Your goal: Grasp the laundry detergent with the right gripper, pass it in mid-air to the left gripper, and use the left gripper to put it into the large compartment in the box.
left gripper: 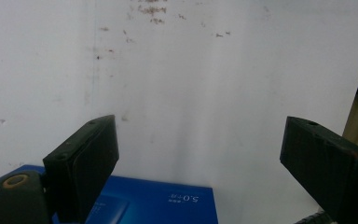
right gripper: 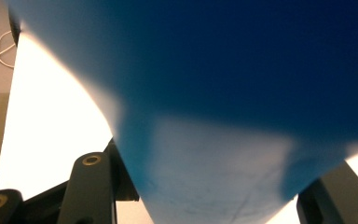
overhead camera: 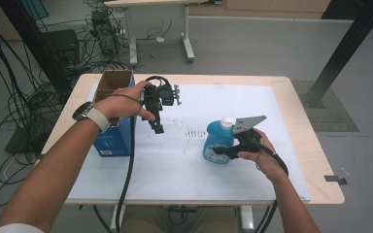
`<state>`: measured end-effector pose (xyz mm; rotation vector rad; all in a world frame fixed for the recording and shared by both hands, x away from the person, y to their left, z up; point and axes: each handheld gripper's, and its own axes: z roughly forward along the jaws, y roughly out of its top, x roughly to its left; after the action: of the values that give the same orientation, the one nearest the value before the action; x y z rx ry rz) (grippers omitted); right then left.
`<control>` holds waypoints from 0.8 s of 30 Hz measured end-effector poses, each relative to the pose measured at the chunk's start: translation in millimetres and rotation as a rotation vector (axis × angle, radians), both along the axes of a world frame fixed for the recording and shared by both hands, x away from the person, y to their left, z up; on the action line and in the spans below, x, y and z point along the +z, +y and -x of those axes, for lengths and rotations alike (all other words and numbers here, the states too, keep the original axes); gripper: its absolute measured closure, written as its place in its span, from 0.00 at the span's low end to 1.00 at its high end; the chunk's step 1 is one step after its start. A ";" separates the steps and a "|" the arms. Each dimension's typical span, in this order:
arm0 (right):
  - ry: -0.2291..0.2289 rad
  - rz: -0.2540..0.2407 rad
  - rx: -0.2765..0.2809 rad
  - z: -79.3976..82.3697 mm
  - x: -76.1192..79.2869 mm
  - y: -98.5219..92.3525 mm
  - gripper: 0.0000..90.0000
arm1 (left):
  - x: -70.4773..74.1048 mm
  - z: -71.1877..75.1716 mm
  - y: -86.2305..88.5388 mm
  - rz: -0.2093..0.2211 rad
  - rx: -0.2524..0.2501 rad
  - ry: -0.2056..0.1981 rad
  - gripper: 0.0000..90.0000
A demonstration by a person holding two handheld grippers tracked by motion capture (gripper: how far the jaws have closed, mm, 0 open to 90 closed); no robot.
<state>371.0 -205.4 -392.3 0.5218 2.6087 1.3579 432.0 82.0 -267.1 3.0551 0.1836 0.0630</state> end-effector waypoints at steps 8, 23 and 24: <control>-0.011 0.000 0.025 2.5 14.7 4.2 0.48 | 6.0 5.8 1.9 -0.001 -0.006 -0.008 0.13; -0.014 -0.045 0.078 12.3 50.4 18.5 0.49 | 25.0 23.3 3.3 -0.007 -0.022 -0.017 0.13; -0.017 -0.046 0.080 13.3 52.9 19.6 0.49 | 26.7 25.0 3.4 -0.007 -0.021 -0.019 0.13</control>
<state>357.6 -185.8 -339.4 0.4139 2.6168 1.4431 407.0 85.4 -240.3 3.0615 0.1498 0.0910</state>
